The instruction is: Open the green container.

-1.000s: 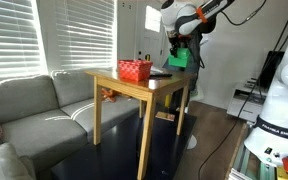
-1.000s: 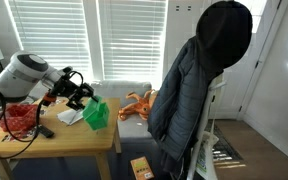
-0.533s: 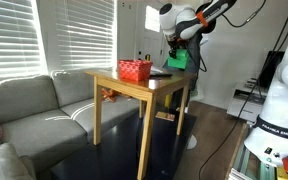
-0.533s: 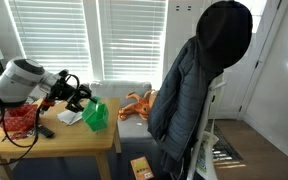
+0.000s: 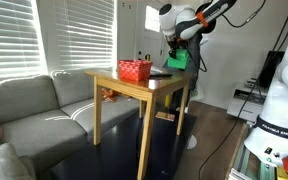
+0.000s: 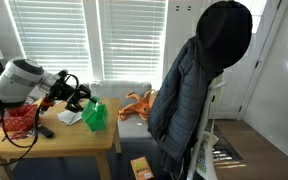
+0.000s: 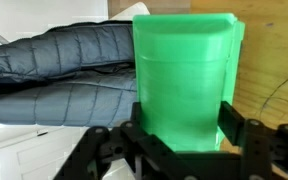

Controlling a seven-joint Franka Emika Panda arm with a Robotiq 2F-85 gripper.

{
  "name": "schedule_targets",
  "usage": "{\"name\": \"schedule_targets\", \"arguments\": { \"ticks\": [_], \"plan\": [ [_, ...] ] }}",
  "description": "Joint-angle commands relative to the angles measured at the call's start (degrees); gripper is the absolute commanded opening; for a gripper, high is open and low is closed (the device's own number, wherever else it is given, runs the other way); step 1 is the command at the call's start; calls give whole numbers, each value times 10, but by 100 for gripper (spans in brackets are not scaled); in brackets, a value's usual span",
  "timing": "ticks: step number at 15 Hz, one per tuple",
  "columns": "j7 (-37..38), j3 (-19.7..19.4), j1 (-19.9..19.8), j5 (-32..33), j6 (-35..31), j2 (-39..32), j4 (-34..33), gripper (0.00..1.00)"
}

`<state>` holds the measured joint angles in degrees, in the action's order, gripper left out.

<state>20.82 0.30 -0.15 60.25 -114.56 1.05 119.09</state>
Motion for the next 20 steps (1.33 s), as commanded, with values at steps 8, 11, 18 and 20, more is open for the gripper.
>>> {"name": "schedule_targets", "arguments": {
  "ticks": [8, 11, 18, 20],
  "plan": [
    [35, 41, 46, 106, 99, -44, -11, 50],
    [32, 40, 43, 80, 70, -50, -11, 50],
    [102, 38, 49, 136, 135, -82, -26, 50],
    [116, 38, 50, 144, 153, -91, -29, 50]
  ]
}}
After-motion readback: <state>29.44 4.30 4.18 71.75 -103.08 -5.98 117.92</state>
